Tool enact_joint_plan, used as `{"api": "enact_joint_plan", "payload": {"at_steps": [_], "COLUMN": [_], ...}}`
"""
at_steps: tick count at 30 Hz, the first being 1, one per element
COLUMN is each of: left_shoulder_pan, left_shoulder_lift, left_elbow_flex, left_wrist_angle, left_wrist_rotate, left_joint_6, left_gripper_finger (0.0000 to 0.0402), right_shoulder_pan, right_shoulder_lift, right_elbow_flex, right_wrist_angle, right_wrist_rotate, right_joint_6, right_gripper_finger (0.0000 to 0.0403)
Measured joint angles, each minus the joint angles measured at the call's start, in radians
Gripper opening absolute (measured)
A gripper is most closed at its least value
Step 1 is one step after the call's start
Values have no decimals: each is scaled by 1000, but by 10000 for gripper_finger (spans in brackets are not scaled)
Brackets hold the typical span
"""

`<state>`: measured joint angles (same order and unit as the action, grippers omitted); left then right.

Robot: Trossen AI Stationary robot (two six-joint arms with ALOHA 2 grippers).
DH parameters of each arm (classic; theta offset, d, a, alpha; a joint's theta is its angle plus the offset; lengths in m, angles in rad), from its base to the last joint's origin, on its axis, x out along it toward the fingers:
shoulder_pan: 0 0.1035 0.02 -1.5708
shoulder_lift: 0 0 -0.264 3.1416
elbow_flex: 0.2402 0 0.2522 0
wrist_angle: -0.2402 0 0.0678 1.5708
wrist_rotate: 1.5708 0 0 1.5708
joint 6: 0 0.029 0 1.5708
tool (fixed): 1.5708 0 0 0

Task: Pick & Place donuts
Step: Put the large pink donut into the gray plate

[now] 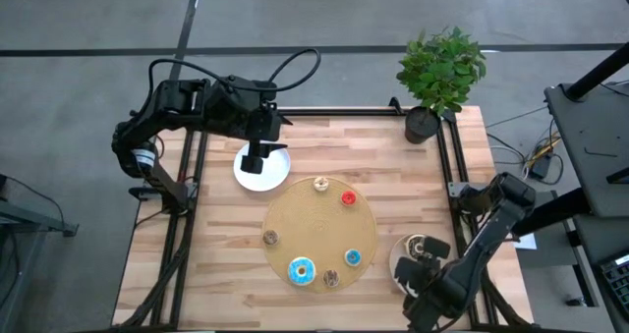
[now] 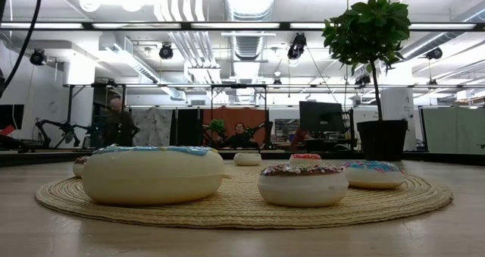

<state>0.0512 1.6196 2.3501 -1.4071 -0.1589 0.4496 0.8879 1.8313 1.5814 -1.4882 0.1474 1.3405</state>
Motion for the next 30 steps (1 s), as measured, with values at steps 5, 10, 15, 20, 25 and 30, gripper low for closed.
{"api": "enact_joint_plan", "payload": {"at_steps": [5, 10, 15, 20, 25, 30], "left_shoulder_pan": [0, 0, 0, 0, 0, 0], "left_shoulder_lift": [0, 0, 0, 0, 0, 0], "left_elbow_flex": [0, 0, 0, 0, 0, 0], "left_wrist_angle": [0, 0, -1, -1, -1, 0], "left_wrist_rotate": [0, 0, 0, 0, 0, 0], "left_joint_6": [0, 0, 0, 0, 0, 0], "left_gripper_finger": [202, 202, 202, 202, 202, 202], "right_shoulder_pan": [3, 8, 10, 9, 9, 7], "right_shoulder_lift": [32, 61, 84, 115, 144, 149], "right_elbow_flex": [0, 0, 0, -1, -2, -3], "right_wrist_angle": [4, 4, 4, 3, 1, -8], "right_wrist_rotate": [-34, -63, -86, -127, -154, -157], "right_joint_6": [74, 142, 231, 269, 277, 315], "right_gripper_finger": [63, 63, 63, 63, 63, 63]}}
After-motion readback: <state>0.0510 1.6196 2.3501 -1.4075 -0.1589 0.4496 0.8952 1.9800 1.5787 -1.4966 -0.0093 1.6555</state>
